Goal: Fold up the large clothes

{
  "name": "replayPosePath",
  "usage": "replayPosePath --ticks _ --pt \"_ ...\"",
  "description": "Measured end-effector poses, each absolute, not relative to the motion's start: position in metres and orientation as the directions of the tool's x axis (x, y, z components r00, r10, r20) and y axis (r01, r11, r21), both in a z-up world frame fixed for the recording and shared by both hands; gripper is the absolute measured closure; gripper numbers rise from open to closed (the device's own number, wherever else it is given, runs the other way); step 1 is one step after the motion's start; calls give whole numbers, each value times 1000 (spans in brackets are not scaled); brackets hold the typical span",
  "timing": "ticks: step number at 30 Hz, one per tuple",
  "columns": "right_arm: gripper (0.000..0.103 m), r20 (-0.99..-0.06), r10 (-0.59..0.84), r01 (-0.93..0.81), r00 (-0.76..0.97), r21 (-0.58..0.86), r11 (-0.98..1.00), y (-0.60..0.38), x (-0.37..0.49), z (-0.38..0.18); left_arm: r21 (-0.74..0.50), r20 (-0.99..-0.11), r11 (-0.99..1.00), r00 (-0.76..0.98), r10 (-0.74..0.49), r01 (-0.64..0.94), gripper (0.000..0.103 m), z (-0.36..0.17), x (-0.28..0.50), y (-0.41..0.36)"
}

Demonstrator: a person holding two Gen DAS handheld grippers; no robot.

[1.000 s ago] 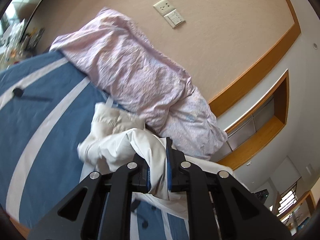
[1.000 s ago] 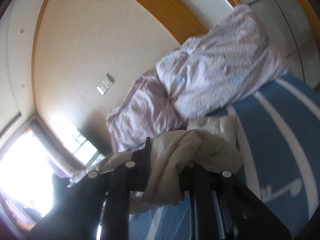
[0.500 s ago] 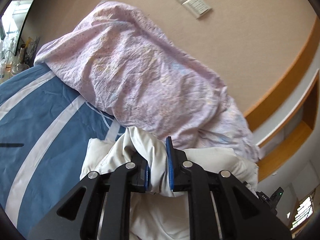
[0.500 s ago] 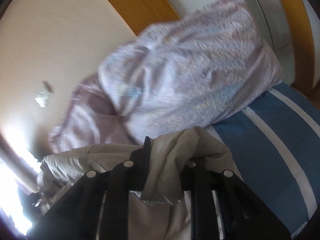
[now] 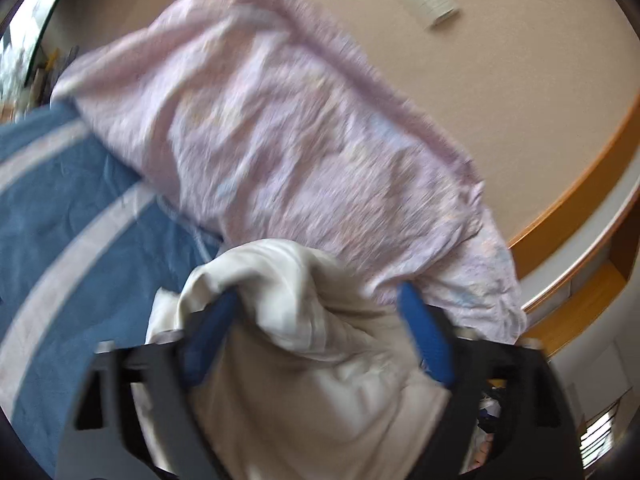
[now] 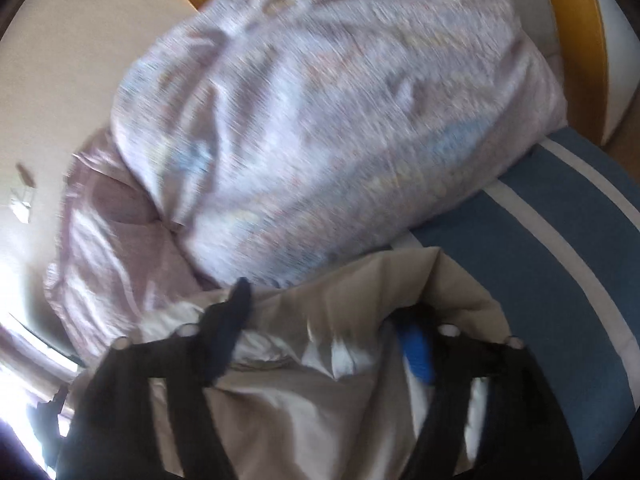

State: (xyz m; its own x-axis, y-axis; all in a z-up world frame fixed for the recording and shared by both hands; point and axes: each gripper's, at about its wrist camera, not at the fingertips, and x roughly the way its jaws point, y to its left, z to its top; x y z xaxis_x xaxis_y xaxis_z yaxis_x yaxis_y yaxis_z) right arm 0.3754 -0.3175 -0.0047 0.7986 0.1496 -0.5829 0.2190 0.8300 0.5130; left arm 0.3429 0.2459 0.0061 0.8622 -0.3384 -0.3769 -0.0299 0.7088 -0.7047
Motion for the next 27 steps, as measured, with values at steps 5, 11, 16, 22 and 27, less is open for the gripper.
replayPosePath --ticks 5,11,16,22,27 --pt "18 -502 55 87 863 257 963 -270 337 20 -585 -335 807 883 -328 79 6 35 306 224" --pt "20 -546 112 -118 830 25 993 -197 301 2 -335 -403 921 854 -331 199 6 27 262 156" --pt "24 -593 102 -157 799 -42 987 -167 300 -9 -187 -464 957 838 -286 222 6 3 261 118" --pt "24 -694 3 -129 720 -129 983 -148 332 -44 -119 -539 978 816 -207 170 6 -25 288 102" --pt "22 -754 -8 -62 656 -65 996 -157 372 -57 -45 -564 991 816 -128 124 6 -28 320 89"
